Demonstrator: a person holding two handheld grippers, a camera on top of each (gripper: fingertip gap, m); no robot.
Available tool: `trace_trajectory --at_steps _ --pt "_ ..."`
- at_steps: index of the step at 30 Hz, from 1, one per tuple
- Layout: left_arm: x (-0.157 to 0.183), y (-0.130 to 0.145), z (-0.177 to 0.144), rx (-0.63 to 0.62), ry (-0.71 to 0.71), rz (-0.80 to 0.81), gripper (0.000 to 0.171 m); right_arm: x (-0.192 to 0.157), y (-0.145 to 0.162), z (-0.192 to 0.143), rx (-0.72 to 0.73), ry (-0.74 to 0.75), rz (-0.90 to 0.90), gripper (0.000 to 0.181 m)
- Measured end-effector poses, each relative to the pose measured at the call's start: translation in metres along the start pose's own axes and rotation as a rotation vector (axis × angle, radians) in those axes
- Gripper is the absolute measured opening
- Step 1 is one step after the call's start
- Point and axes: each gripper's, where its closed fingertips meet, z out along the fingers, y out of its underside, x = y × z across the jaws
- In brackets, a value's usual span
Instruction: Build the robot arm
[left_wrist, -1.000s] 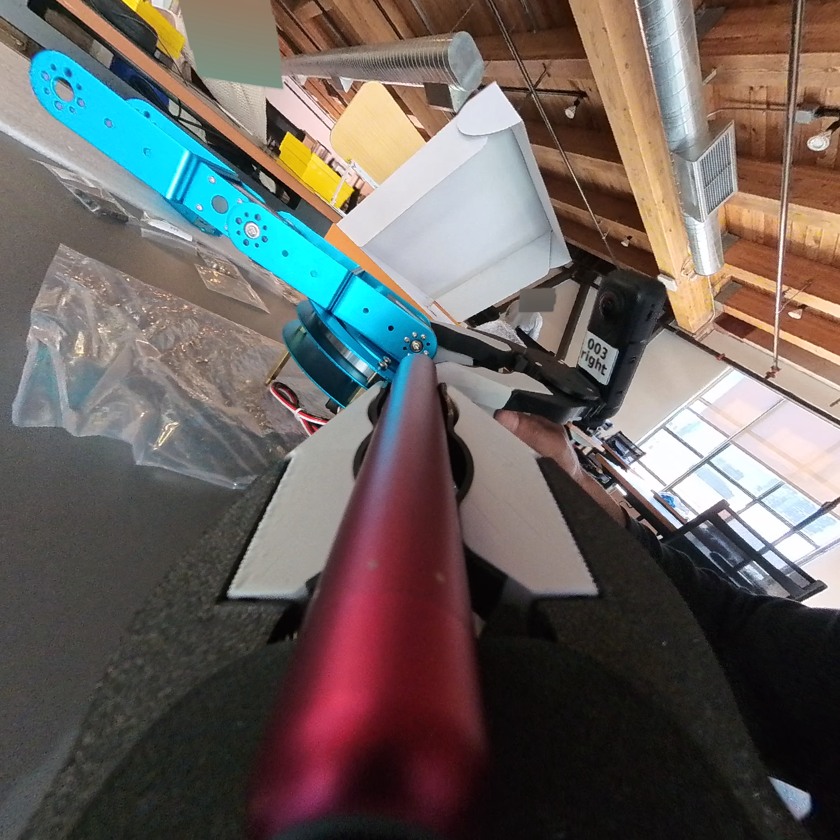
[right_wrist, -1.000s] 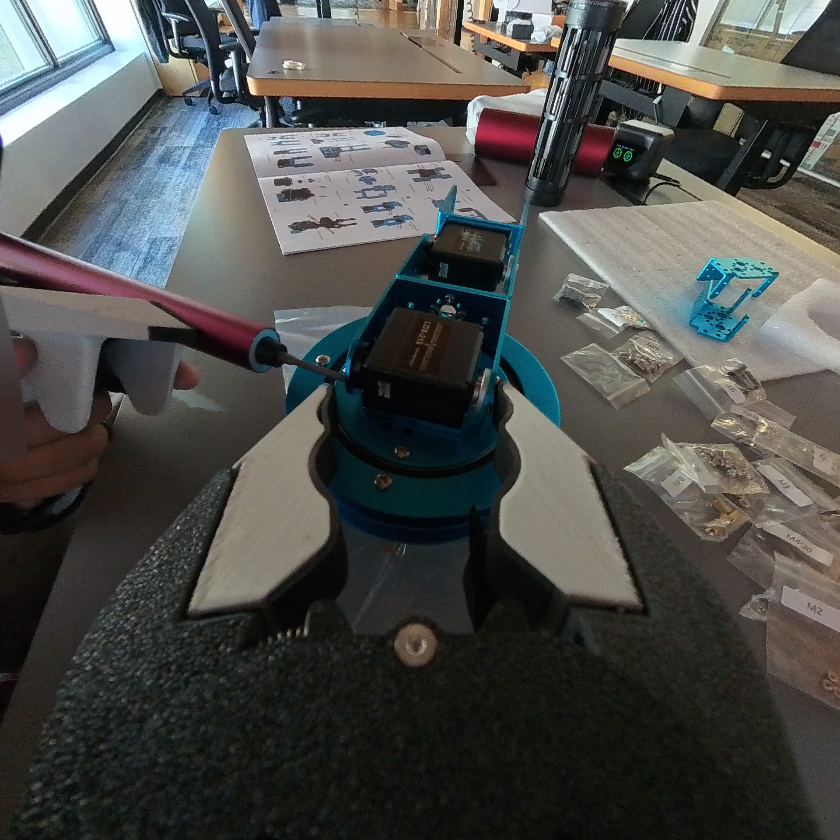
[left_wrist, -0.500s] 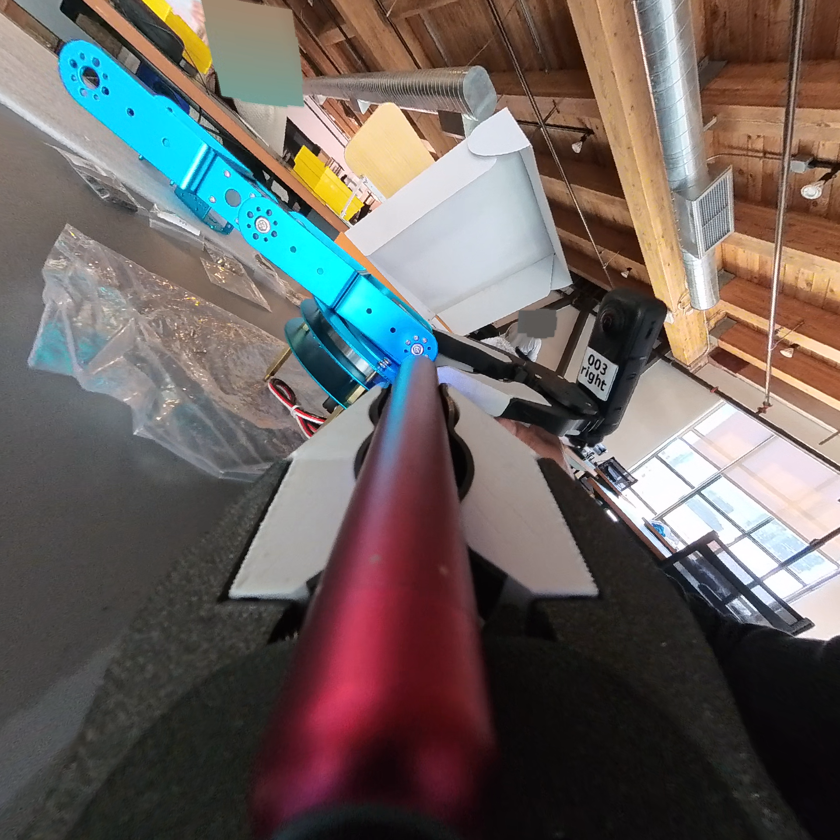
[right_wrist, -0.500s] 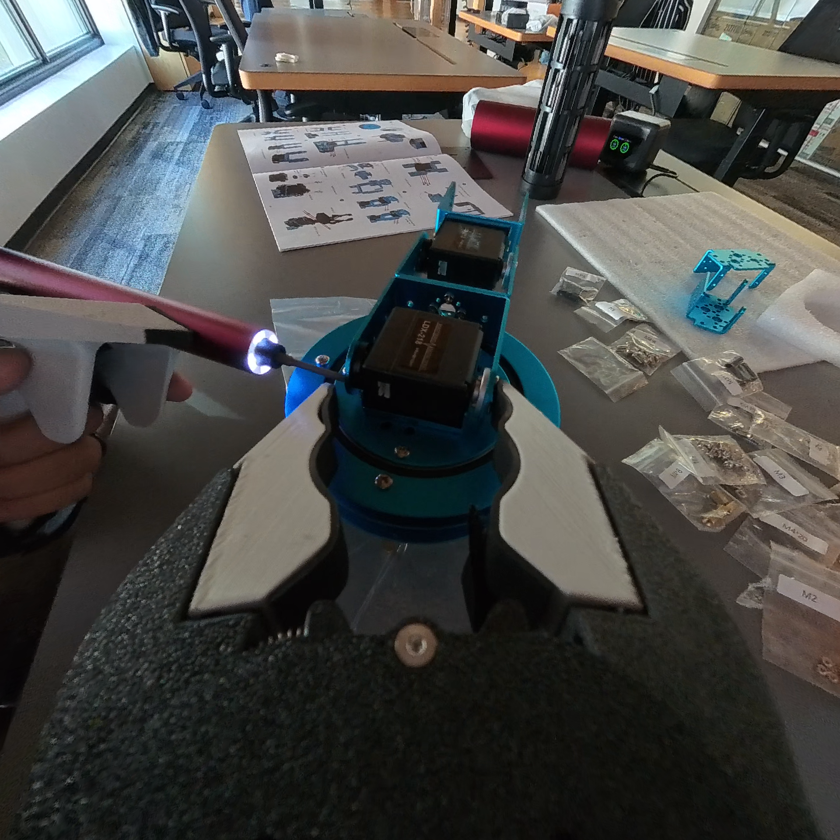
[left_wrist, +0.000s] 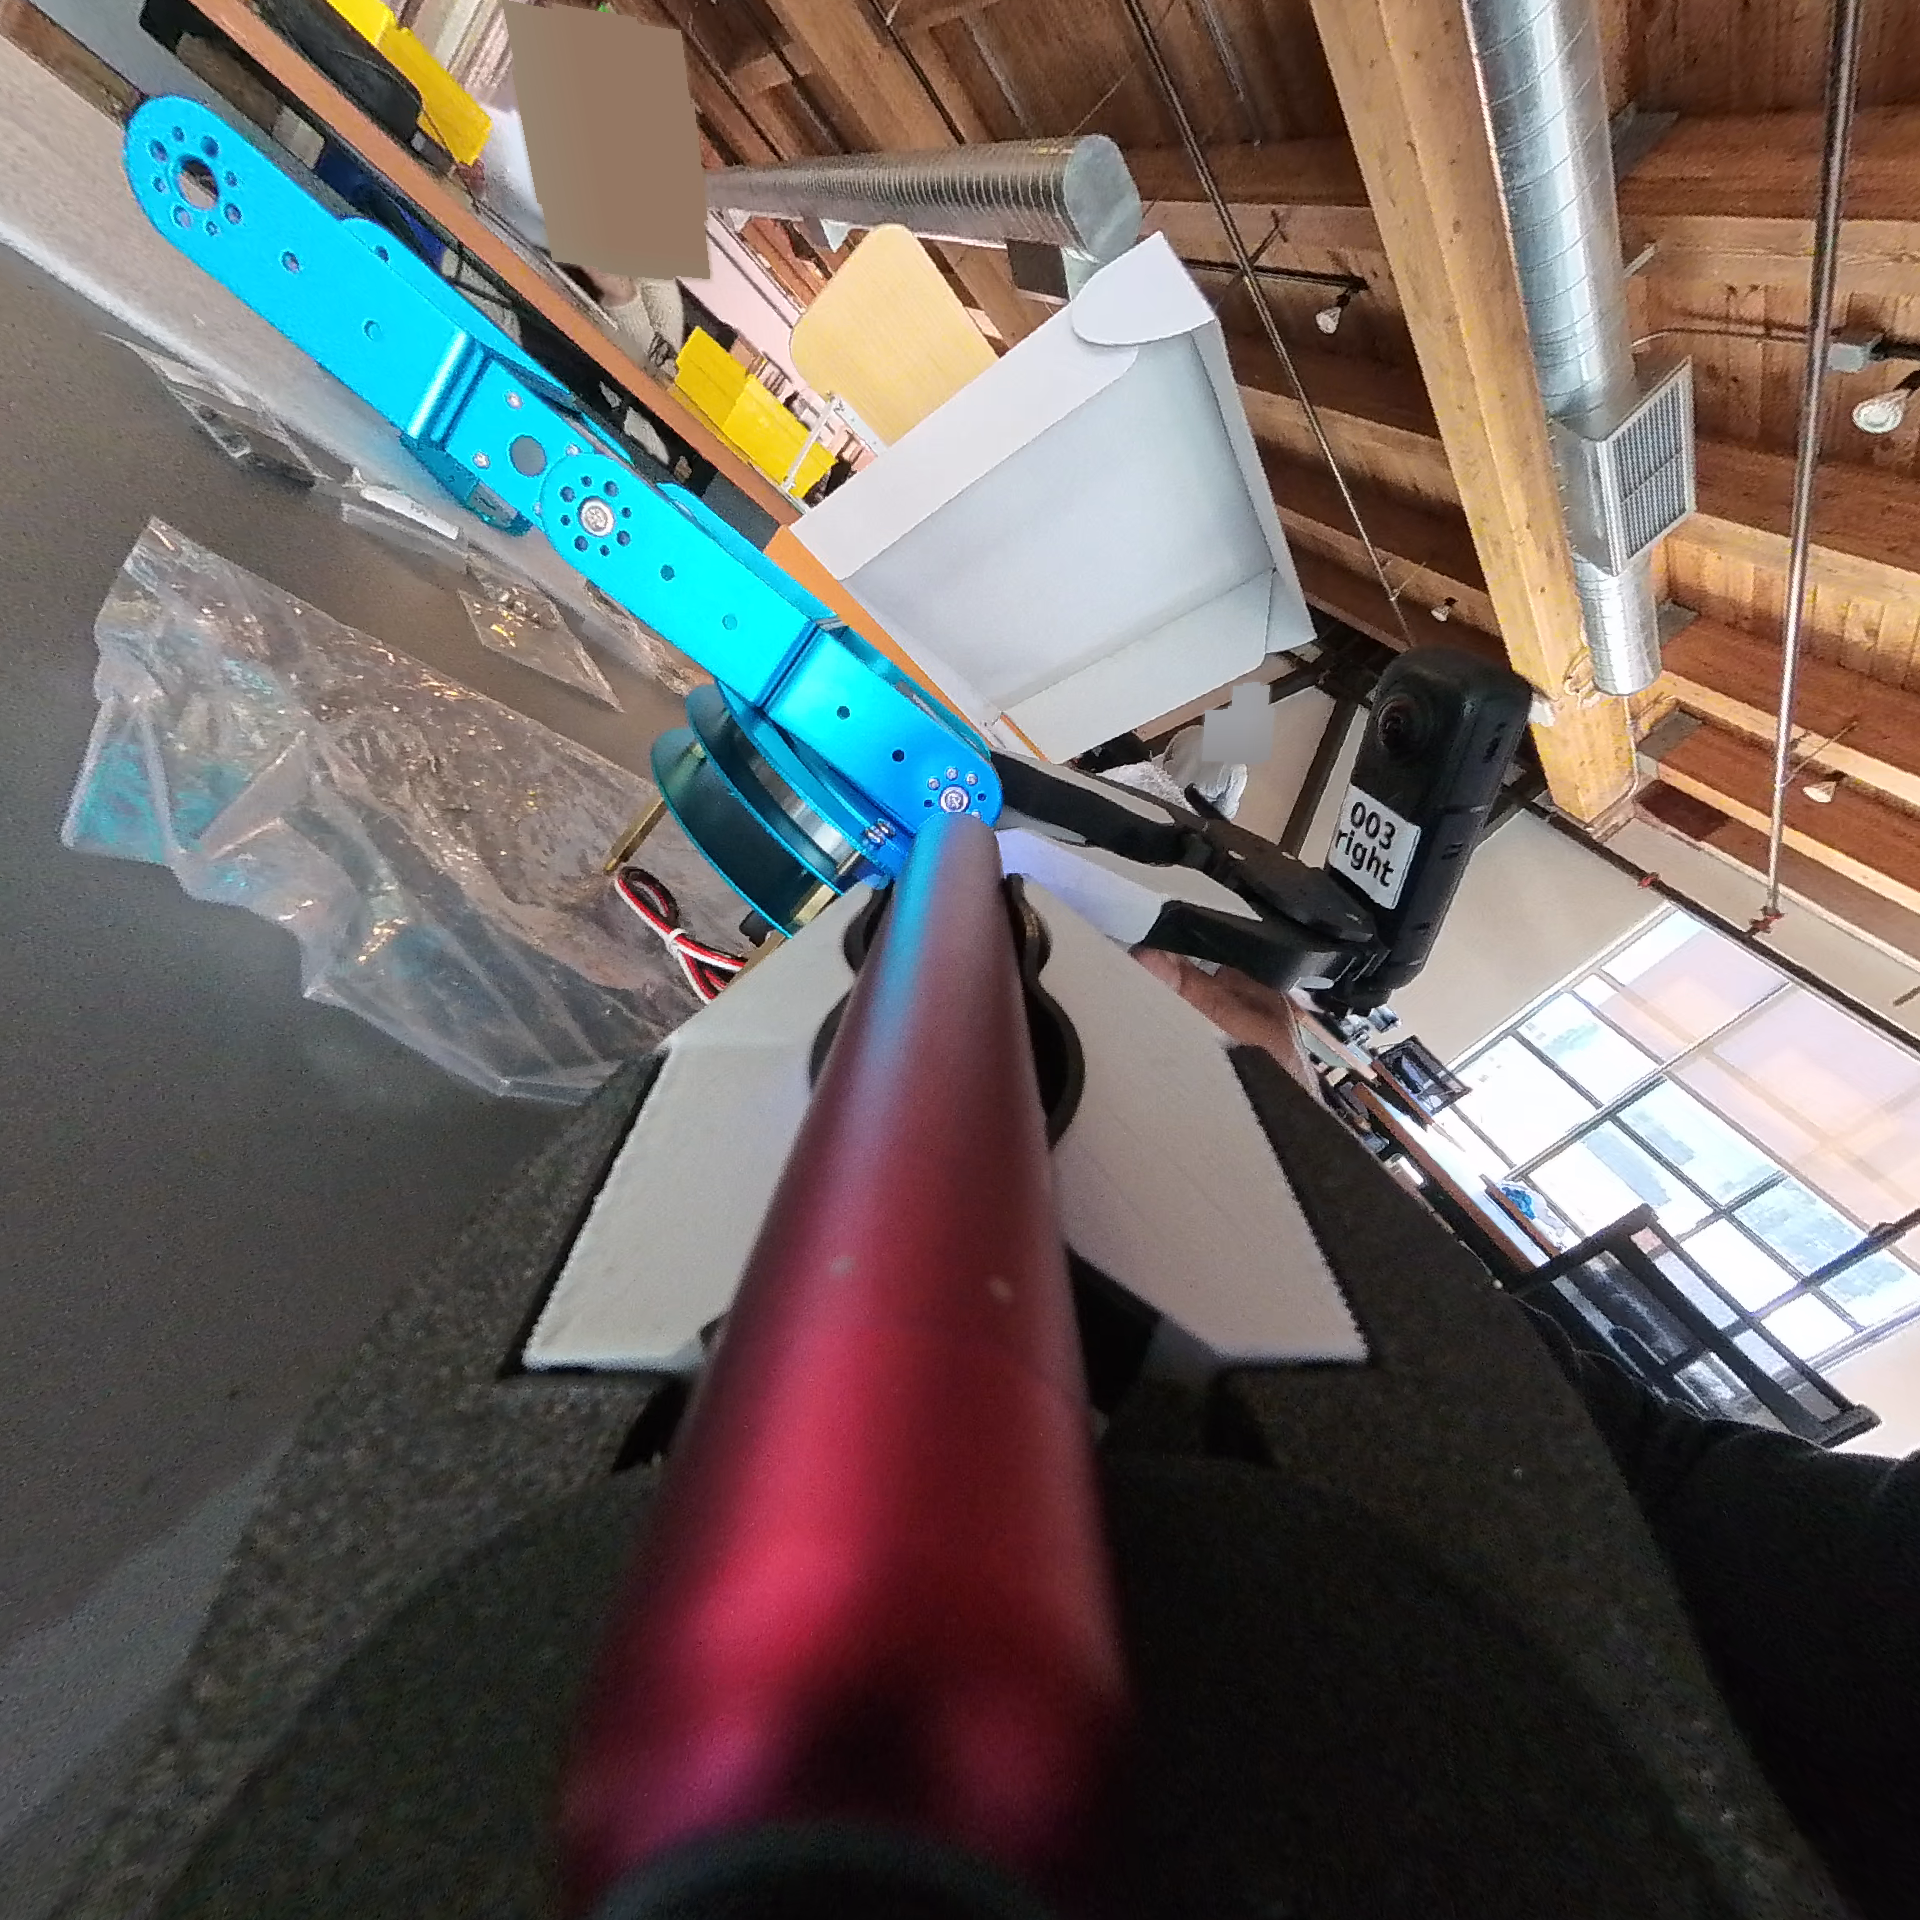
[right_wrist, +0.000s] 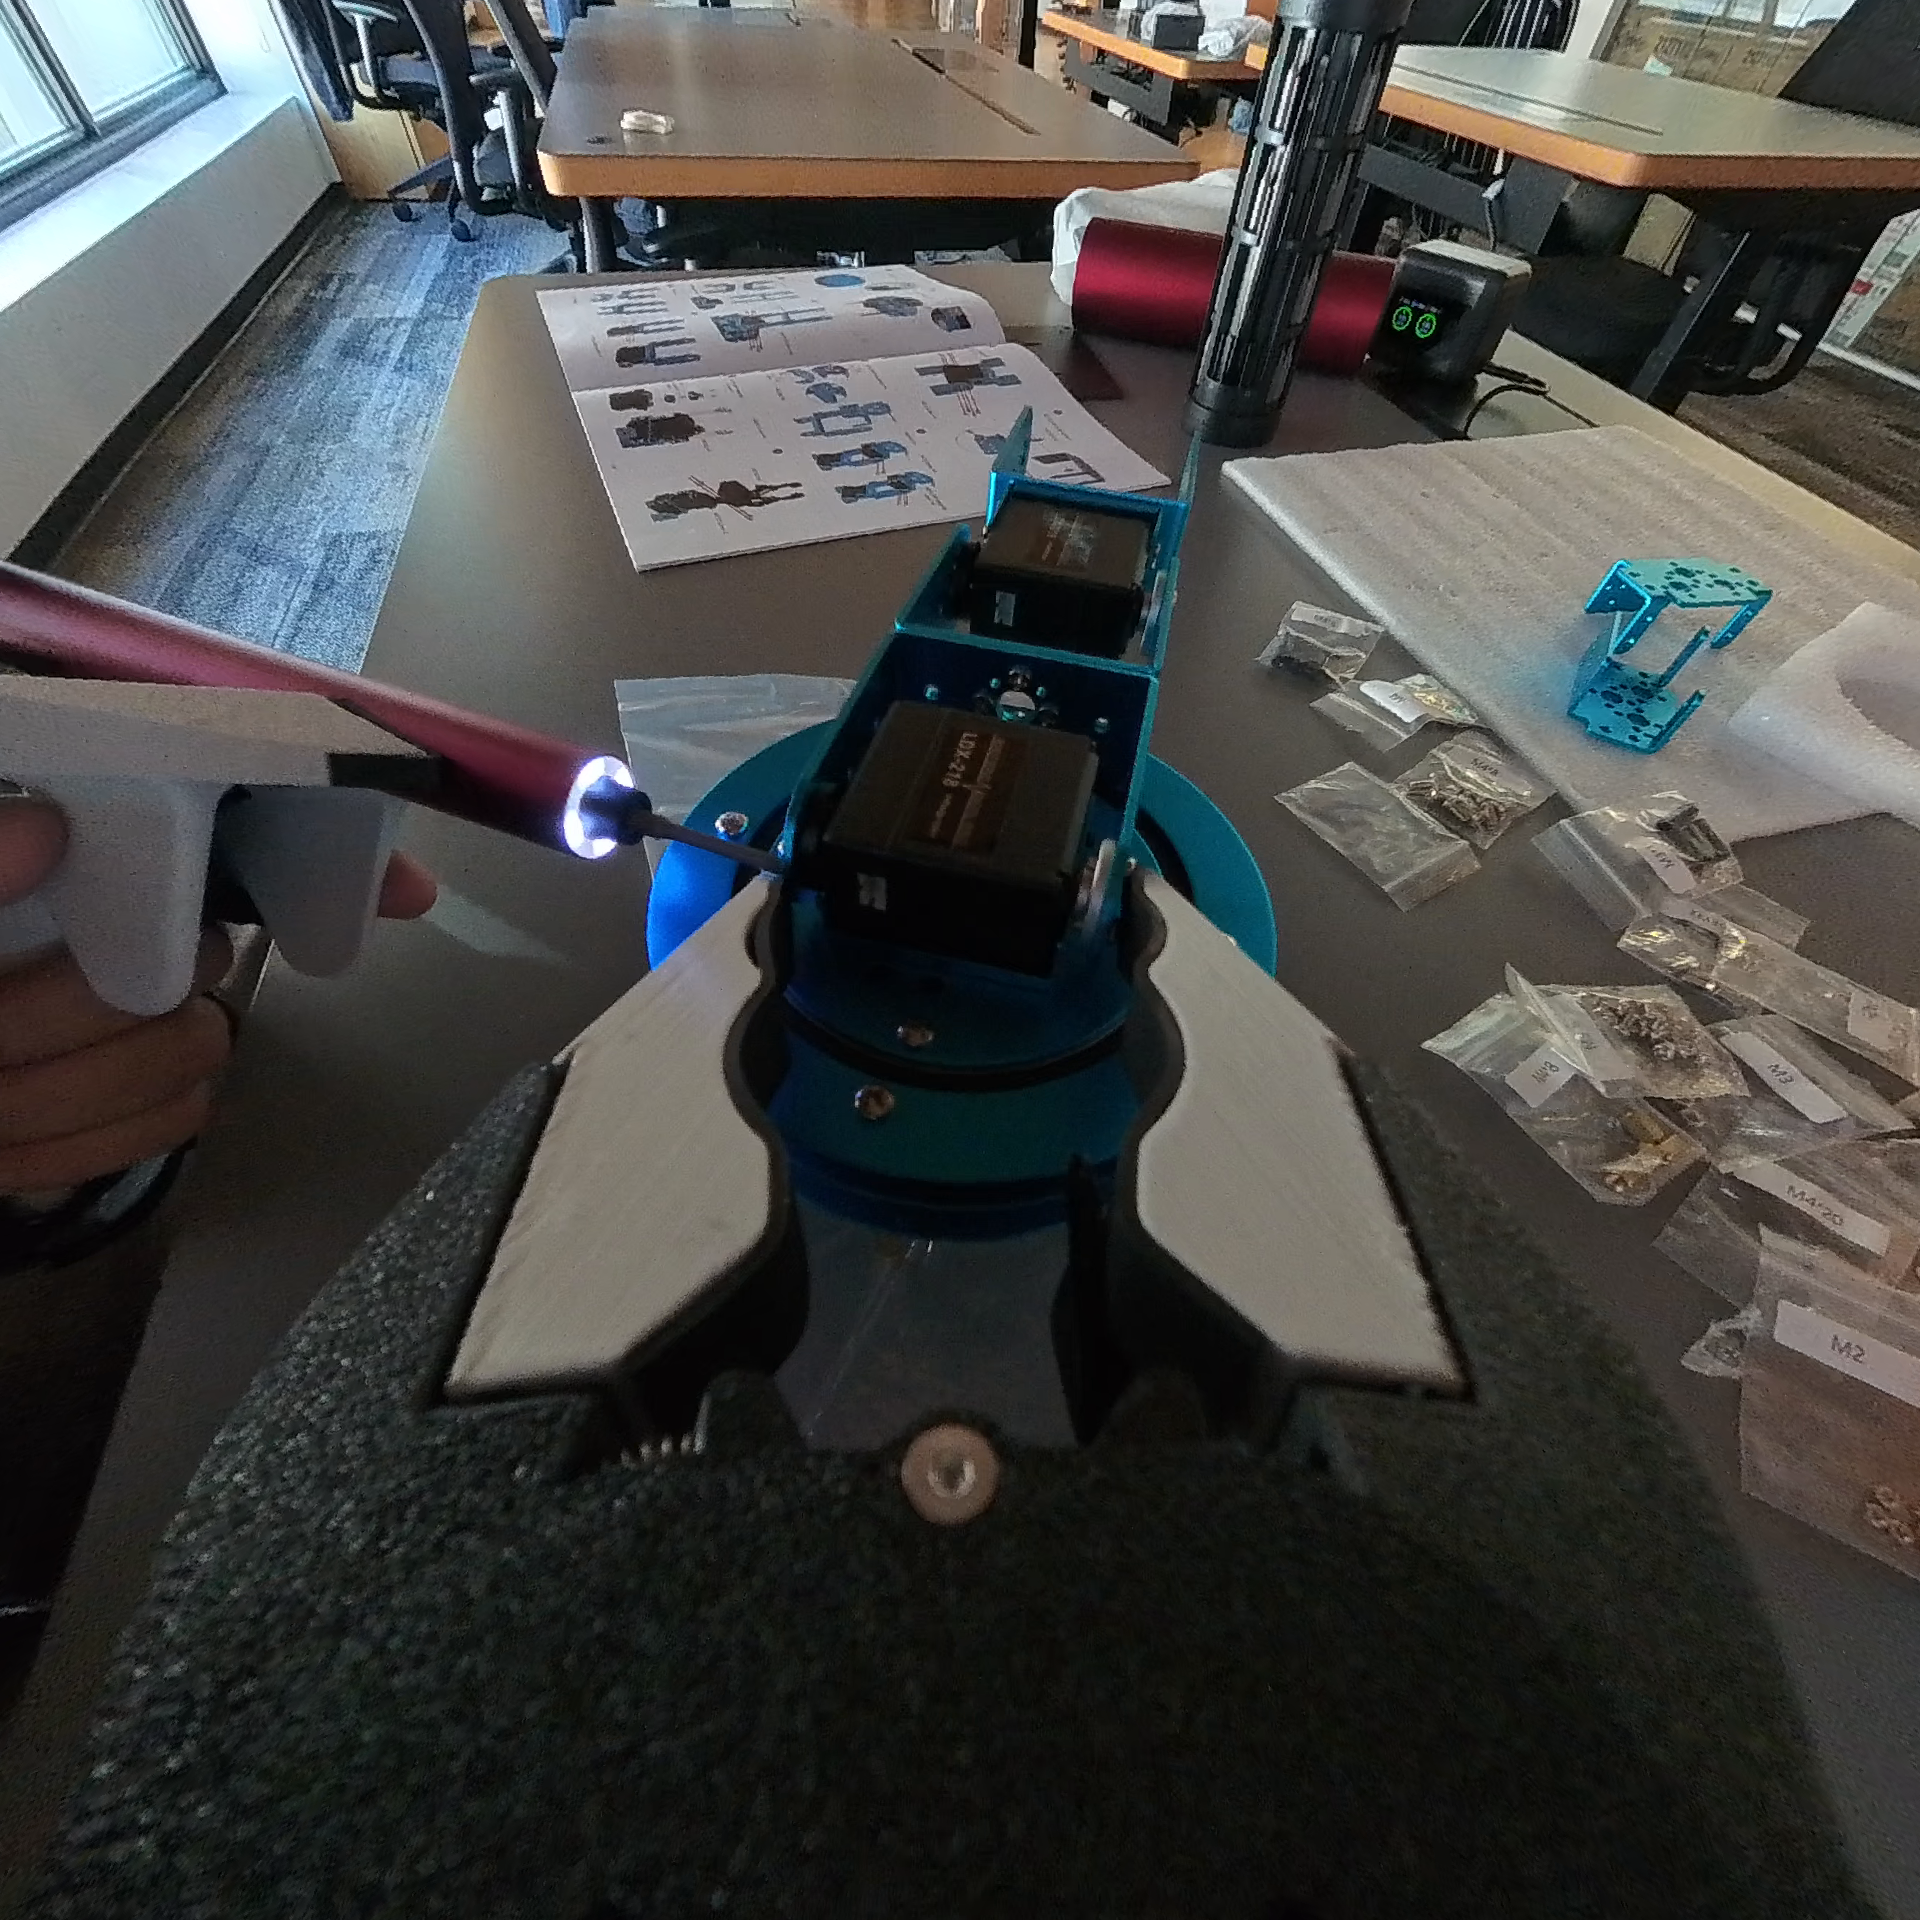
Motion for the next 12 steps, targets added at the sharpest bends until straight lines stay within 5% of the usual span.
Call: trace_trajectory --at_steps 1,12 --pt "0.0 -0.0001 0.0001 -0.001 0.0 -0.006 0.02 -0.0001 0.0 0.0 -0.001 0.0 0.0 0.063" --pt "-0.0015 -0.0002 0.0013 -0.01 0.013 -0.026 0.021 -0.0002 0.0012 -0.0009 -0.016 -0.008 0.02 0.065"
